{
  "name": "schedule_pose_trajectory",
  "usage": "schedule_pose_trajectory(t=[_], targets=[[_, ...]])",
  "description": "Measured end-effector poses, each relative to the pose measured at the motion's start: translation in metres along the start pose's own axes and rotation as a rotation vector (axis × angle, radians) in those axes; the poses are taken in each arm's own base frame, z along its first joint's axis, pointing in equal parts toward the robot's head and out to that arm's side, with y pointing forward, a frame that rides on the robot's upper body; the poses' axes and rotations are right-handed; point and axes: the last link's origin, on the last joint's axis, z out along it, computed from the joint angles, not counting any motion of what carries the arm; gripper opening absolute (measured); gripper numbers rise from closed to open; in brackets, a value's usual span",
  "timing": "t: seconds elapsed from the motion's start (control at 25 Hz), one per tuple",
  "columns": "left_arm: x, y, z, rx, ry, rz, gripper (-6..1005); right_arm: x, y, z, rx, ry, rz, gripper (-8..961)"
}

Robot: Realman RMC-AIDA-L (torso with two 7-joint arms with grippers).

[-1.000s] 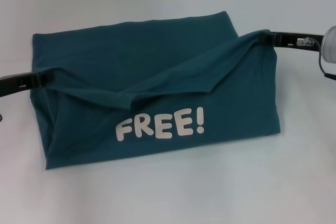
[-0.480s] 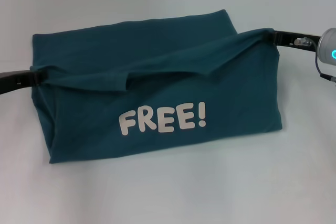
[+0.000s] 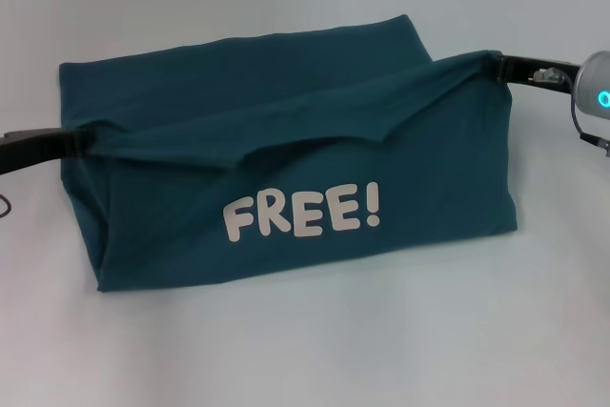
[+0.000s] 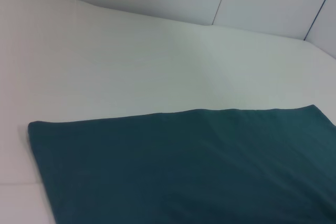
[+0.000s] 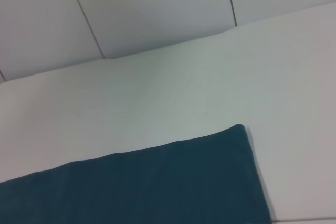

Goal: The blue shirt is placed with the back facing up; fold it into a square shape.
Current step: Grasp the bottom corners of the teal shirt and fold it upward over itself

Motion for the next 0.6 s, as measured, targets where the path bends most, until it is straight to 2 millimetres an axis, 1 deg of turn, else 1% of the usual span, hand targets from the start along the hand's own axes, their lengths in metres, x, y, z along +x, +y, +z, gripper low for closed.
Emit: schedule_pose_trajectory(t=[0.2, 0.6], targets=[[0.004, 0.008, 0.007, -0.015, 0.003, 0.032, 13, -0.001, 0.004, 0.003, 0.001, -0.002, -0.007, 67], [0.009, 0.016, 0.018, 0.009, 0.006, 0.071, 13, 0.0, 0.005, 0.006, 0.013, -0.006, -0.004, 66]])
